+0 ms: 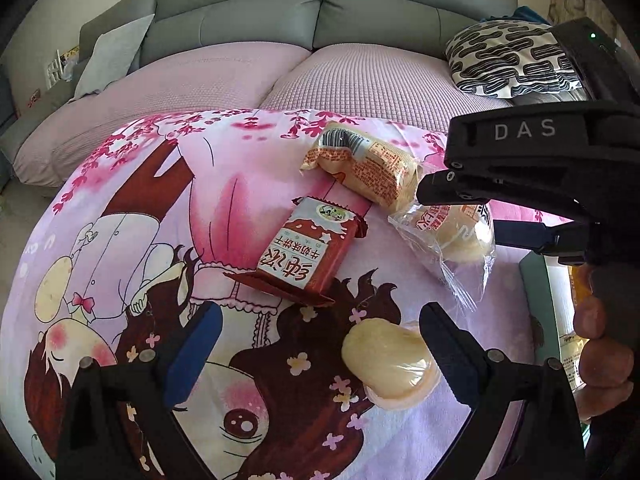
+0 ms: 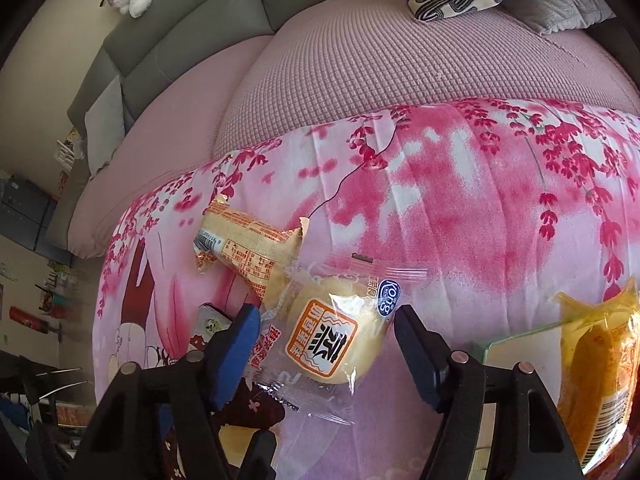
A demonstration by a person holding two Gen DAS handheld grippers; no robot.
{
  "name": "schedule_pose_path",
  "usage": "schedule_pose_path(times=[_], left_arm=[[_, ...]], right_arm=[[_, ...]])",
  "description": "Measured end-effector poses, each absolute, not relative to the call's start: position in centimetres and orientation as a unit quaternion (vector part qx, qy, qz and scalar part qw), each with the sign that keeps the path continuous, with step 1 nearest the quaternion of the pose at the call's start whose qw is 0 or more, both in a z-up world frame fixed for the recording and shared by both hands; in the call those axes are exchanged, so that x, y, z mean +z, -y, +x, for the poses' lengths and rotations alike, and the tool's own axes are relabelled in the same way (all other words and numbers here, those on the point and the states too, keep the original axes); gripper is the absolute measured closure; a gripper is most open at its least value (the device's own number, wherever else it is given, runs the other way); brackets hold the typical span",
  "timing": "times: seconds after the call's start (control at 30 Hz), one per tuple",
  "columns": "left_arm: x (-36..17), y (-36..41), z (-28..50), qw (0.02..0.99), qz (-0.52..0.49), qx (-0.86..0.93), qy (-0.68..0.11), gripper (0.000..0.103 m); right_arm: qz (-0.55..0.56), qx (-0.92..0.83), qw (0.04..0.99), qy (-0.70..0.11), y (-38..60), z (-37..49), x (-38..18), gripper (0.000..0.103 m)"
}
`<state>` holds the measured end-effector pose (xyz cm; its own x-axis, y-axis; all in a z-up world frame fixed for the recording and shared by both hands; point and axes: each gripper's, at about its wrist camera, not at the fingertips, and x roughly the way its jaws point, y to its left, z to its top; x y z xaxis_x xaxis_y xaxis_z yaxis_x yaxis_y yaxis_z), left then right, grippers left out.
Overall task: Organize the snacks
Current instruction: 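Grasp the clear bun packet with the right tool while the left tool grasps the cream cake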
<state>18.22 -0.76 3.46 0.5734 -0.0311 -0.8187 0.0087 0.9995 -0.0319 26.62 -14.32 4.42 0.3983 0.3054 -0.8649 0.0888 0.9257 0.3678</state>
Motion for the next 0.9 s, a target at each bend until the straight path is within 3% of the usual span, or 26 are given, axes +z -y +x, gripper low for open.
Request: schedule_pose_path(times=[0.13, 0.27, 0.57, 0.8, 0.9], left_arm=[[3.0, 1.2, 18.2, 0.881, -0.015, -0.025, -0.473, 0.015], [2.7, 1.8, 17.8, 0.876, -0.015, -0.032, -0.482, 0.030], [2.1, 2.6, 16.5, 0.867, 0.001, -0.038, -0.496, 0.035], [2.3, 3.5, 15.8, 0.867, 0.001, -0.050, -0.495, 0.056], [2.4, 3.7, 15.5, 0.867, 0.001, -0.051, -0.495, 0.059]], right_arm=[[0.180, 0.072, 0.816, -0.545, 14.6, 26.4, 4.3, 0.038], [0.184, 0.079, 0.813, -0.546, 15.0, 26.1, 4.3, 0.041], [0.185, 0.089, 0.806, -0.554, 14.8, 25.4, 4.0, 0.044], [0.196, 0.098, 0.807, -0.549, 15.3, 24.4, 4.2, 0.053], [0.199, 0.098, 0.810, -0.542, 15.8, 23.4, 4.7, 0.055]])
